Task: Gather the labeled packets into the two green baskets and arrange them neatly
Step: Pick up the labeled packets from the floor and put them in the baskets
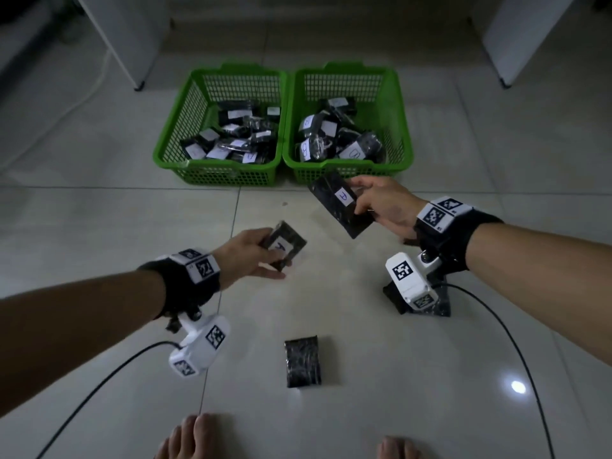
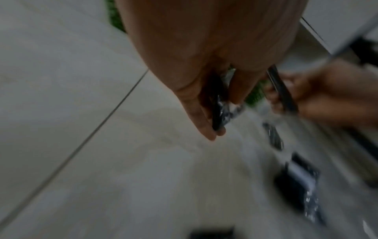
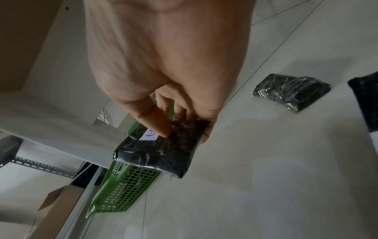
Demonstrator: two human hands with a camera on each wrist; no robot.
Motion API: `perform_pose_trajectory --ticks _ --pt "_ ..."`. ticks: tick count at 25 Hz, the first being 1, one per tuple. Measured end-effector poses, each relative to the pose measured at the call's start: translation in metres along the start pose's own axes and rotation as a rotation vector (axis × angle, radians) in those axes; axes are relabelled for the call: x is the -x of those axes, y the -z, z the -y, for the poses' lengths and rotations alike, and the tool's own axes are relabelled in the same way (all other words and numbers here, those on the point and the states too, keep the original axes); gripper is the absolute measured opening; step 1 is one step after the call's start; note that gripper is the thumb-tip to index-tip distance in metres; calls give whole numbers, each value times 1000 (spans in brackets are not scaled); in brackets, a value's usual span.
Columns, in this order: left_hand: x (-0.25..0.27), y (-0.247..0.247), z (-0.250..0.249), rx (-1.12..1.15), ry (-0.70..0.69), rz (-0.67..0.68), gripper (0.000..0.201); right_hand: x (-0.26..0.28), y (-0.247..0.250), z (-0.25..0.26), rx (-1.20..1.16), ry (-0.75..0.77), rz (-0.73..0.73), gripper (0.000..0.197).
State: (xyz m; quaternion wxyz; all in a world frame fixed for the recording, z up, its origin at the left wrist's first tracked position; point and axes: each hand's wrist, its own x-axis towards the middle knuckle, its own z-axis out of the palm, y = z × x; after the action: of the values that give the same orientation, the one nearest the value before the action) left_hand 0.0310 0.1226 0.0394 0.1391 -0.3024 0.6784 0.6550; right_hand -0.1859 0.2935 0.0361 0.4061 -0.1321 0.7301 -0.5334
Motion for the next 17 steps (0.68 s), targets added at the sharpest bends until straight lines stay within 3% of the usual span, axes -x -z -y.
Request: perform_pose_trajectory --ticks 5,8,11,14,17 --pt "-22 24 -41 250 -184 -142 38 1 5 14 -137 98 -104 43" --pt "-34 35 -50 190 -242 -197 41 -5 7 19 -133 118 -134 39" --pt "-47 58 -64 207 -344 -370 47 -16 0 30 -88 161 -186 42" --pt "-61 97 -80 54 -428 -582 34 -26 -19 49 97 224 -216 36" --pt "-71 132 -85 -240 -395 -700 28 -44 -51 63 226 303 -238 36"
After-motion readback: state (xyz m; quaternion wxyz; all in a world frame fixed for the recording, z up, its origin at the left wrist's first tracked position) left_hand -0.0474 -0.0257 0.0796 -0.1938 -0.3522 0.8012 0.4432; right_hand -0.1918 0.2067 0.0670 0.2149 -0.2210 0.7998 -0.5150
